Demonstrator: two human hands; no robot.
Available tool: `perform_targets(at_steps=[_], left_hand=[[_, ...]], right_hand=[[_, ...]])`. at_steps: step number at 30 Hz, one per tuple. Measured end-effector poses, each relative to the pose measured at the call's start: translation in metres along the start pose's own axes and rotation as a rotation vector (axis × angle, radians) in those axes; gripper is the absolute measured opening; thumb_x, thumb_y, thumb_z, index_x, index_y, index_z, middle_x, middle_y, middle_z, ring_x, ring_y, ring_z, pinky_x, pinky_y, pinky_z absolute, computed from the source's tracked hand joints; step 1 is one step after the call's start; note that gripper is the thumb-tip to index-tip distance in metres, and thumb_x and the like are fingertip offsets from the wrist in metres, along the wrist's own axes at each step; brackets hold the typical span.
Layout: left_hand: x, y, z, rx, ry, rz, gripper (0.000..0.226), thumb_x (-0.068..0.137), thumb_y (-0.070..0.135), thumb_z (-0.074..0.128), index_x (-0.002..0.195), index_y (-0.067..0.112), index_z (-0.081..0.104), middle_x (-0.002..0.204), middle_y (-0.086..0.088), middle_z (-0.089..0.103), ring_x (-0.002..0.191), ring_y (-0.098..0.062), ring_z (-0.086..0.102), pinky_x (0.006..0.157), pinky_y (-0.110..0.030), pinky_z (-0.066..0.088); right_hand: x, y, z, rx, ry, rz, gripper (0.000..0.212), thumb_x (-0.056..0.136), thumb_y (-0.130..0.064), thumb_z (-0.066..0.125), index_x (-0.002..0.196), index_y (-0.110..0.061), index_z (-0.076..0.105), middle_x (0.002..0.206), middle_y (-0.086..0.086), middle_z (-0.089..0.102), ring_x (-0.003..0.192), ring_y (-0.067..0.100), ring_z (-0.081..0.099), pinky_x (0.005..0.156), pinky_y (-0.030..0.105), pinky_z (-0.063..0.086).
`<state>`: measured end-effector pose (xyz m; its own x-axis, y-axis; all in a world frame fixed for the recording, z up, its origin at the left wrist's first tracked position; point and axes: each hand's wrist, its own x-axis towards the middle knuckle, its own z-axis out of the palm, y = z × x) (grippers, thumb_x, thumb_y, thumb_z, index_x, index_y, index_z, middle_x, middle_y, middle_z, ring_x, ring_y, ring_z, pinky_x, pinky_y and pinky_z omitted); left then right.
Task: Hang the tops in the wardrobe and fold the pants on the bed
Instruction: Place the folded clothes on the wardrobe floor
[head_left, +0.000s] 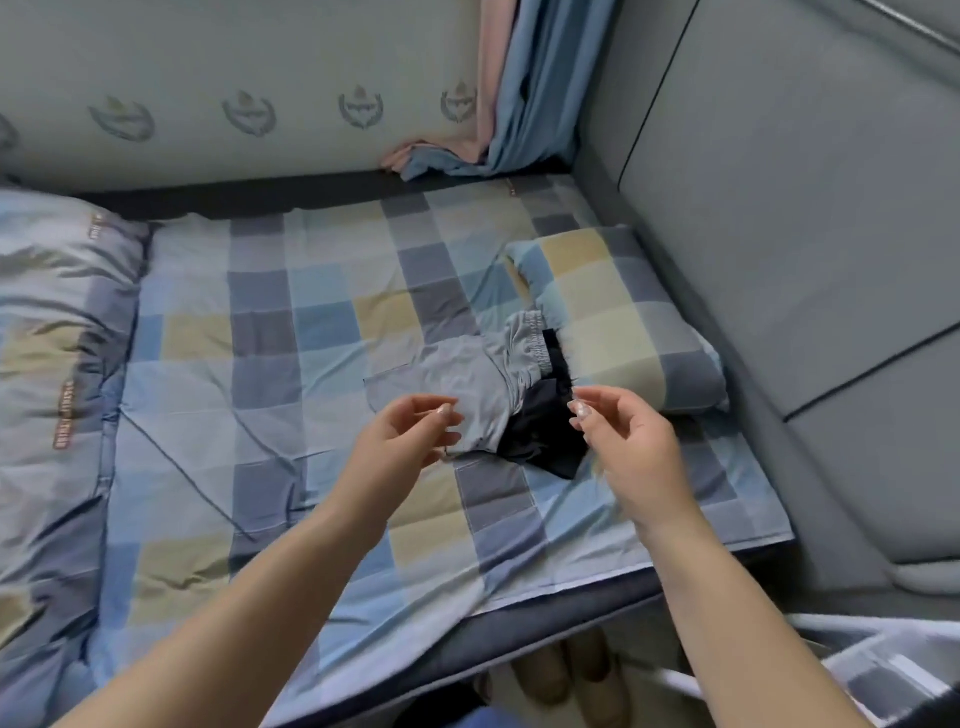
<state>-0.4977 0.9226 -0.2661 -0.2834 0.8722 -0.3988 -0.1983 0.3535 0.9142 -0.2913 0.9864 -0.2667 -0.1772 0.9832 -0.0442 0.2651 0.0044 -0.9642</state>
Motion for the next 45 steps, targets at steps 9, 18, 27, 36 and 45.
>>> perform_targets(at_steps=[9, 18, 27, 36, 45], left_hand=[[0.158, -0.041, 0.030, 0.176, -0.061, -0.081, 0.012, 0.096, 0.017, 0.054, 0.096, 0.020, 0.065, 0.092, 0.003, 0.071, 0.081, -0.010, 0.065, 0.076, -0.026, 0.047], [0.335, -0.139, 0.071, 0.940, -0.286, -0.091, 0.021, 0.092, 0.035, 0.055, 0.113, 0.030, 0.060, 0.104, 0.012, 0.062, 0.094, -0.009, 0.062, 0.077, -0.021, 0.050], [0.465, -0.191, 0.146, 1.358, -0.404, 0.052, 0.043, 0.093, 0.041, 0.053, 0.132, 0.025, 0.050, 0.135, 0.003, 0.053, 0.119, -0.018, 0.053, 0.096, -0.028, 0.043], [0.537, -0.237, 0.160, 1.923, -0.451, 0.430, 0.071, 0.094, 0.022, 0.051, 0.150, 0.033, 0.010, 0.160, -0.004, 0.004, 0.146, -0.026, 0.008, 0.112, -0.042, 0.027], [0.520, -0.247, 0.165, 2.328, -0.586, 0.963, 0.031, 0.095, 0.021, 0.043, 0.124, 0.023, 0.056, 0.159, -0.007, 0.015, 0.146, -0.029, -0.013, 0.112, -0.055, -0.017]], right_hand=[[0.114, 0.110, 0.004, -0.140, 0.027, 0.141, 0.019, 0.090, -0.017, 0.062, 0.087, -0.035, 0.065, 0.085, -0.015, 0.069, 0.084, -0.001, 0.064, 0.073, 0.012, 0.047], [0.237, 0.270, 0.023, -0.302, -0.066, 0.223, 0.012, 0.089, -0.021, 0.062, 0.095, -0.030, 0.061, 0.096, -0.008, 0.065, 0.086, 0.004, 0.060, 0.073, 0.011, 0.042], [0.350, 0.389, 0.031, -0.444, -0.161, 0.278, 0.047, 0.089, -0.030, 0.060, 0.132, -0.015, 0.052, 0.133, 0.003, 0.051, 0.117, 0.018, 0.053, 0.098, 0.032, 0.043], [0.385, 0.471, 0.068, -0.279, -0.107, 0.389, 0.083, 0.082, -0.035, 0.069, 0.148, -0.014, 0.024, 0.147, 0.008, 0.033, 0.124, 0.021, 0.046, 0.097, 0.028, 0.039], [0.342, 0.456, 0.083, -0.693, -0.104, -0.020, 0.012, 0.091, -0.026, 0.055, 0.103, -0.023, 0.057, 0.102, -0.002, 0.062, 0.100, 0.025, 0.056, 0.091, 0.044, 0.043]])
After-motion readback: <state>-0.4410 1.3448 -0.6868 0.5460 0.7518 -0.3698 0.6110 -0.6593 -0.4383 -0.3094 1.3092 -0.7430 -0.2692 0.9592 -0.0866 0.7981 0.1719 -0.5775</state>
